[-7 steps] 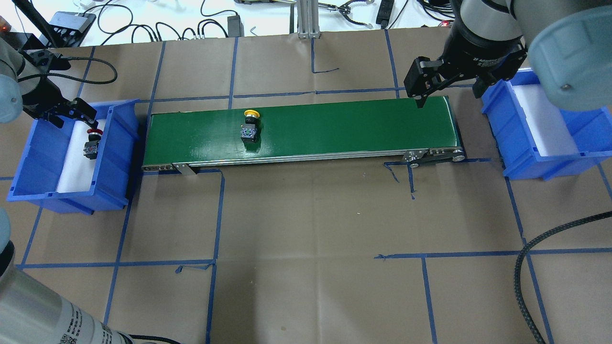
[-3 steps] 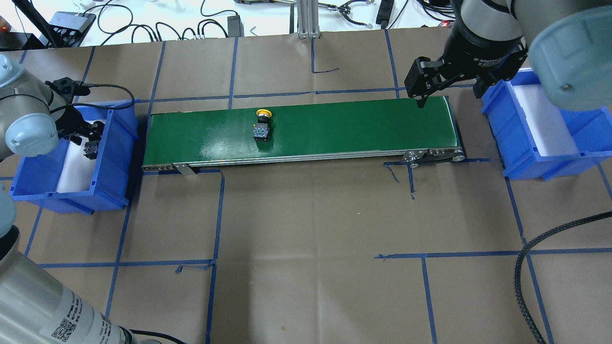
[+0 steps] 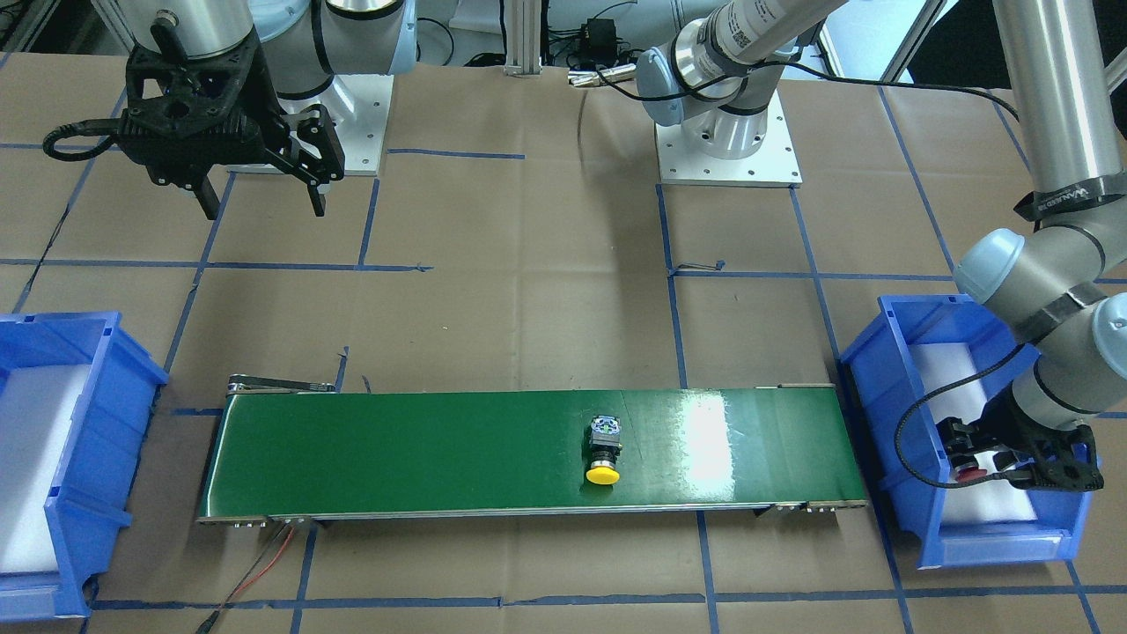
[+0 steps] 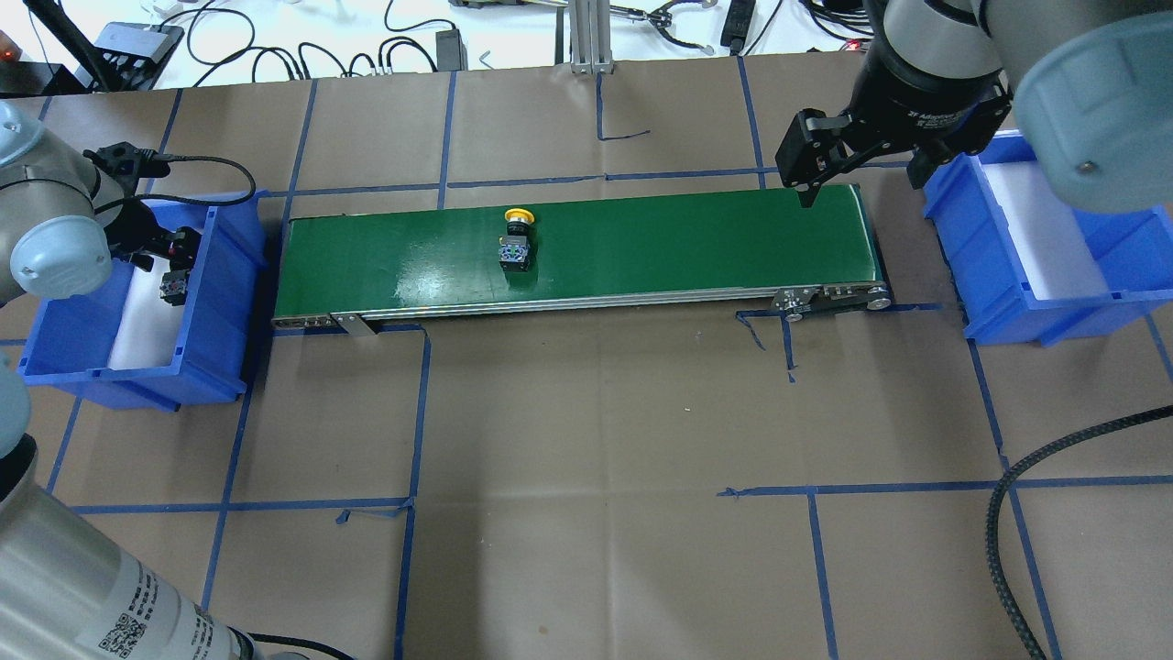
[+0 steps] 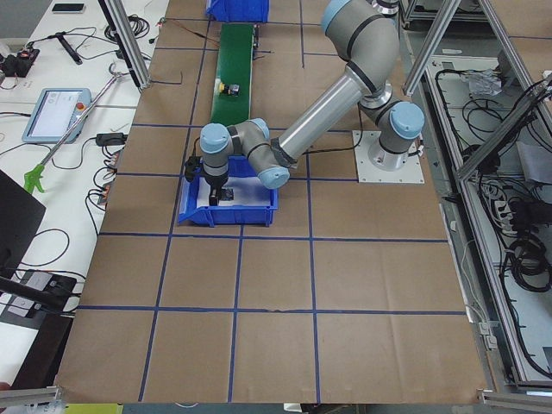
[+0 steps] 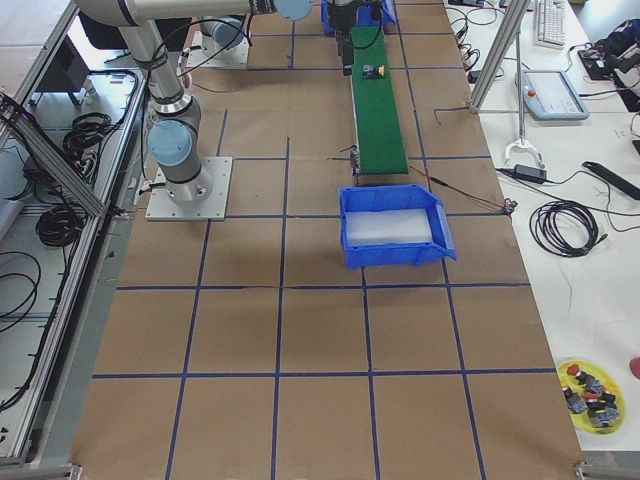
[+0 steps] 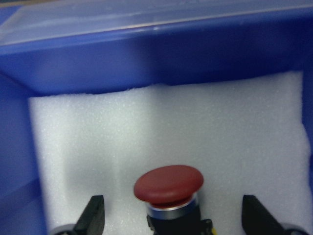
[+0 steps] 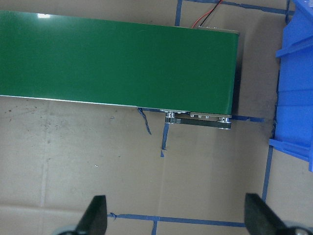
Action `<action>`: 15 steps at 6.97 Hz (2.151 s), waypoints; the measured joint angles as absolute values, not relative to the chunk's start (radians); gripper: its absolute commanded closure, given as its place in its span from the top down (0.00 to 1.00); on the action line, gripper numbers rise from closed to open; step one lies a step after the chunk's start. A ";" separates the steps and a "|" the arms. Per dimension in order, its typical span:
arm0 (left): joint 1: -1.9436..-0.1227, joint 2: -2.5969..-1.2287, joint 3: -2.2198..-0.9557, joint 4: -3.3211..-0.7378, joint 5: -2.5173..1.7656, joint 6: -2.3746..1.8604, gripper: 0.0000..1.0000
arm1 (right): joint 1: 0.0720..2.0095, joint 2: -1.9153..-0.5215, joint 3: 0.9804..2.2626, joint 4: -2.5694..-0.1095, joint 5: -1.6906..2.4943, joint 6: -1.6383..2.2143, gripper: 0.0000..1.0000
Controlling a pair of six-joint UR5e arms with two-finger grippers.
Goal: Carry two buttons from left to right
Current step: 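Lift the red button out of the bin with the left gripper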
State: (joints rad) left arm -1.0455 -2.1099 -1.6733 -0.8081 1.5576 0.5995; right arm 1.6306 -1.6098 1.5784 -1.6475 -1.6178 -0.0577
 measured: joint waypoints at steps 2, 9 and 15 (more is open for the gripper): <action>-1.046 -2.102 -1.674 -0.812 1.557 0.598 0.35 | 1.631 -1.610 1.579 -1.647 -1.618 -0.057 1.00; -1.044 -2.029 -1.634 -0.929 1.508 0.601 0.05 | 1.632 -1.611 1.587 -1.645 -1.609 -0.052 1.00; -1.126 -1.907 -1.394 -1.398 1.554 0.486 0.05 | 1.632 -1.607 1.602 -1.647 -1.603 -0.058 1.00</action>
State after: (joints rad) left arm -1.1256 -1.9067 -1.3935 -1.3980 1.5543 0.4856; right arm 1.6322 -1.6073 1.6021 -1.6466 -1.6032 -0.0577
